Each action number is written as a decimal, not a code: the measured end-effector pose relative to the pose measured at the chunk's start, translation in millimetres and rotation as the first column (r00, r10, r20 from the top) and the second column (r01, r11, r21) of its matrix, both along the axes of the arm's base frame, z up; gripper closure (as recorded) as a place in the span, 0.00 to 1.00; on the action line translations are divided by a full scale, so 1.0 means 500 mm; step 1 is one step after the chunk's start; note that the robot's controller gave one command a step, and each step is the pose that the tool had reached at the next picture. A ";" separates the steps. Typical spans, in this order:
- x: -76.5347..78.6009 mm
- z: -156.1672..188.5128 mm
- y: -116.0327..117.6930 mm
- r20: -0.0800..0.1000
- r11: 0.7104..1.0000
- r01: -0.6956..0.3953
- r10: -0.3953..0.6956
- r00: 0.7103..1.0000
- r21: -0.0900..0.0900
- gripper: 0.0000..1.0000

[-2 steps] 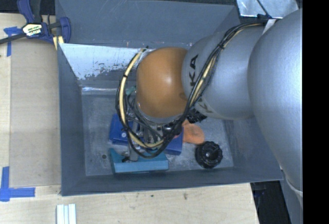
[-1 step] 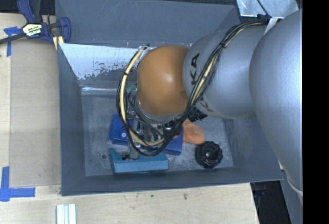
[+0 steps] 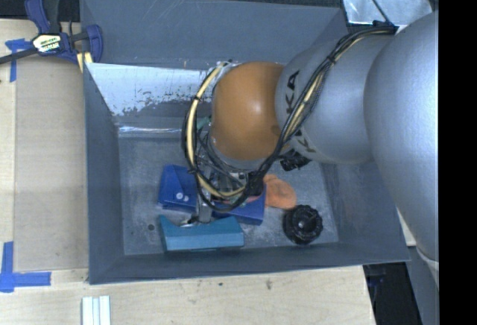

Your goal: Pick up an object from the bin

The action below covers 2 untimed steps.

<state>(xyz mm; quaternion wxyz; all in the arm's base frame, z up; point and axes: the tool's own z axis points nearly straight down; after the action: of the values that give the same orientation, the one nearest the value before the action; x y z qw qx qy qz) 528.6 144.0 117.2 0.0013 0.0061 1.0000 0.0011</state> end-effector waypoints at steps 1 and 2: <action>0.009 -0.038 -0.066 0.009 0.995 0.101 -0.101 0.995 0.002 0.00; -0.040 -0.014 -0.113 0.014 0.999 0.034 -0.034 0.999 0.003 0.00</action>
Offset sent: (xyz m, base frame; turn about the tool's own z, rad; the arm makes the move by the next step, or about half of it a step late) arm -0.0269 -0.0606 -0.0068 0.0300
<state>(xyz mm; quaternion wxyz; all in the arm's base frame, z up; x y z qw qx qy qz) 508.3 87.4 110.2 0.0086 0.0229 0.9997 0.0026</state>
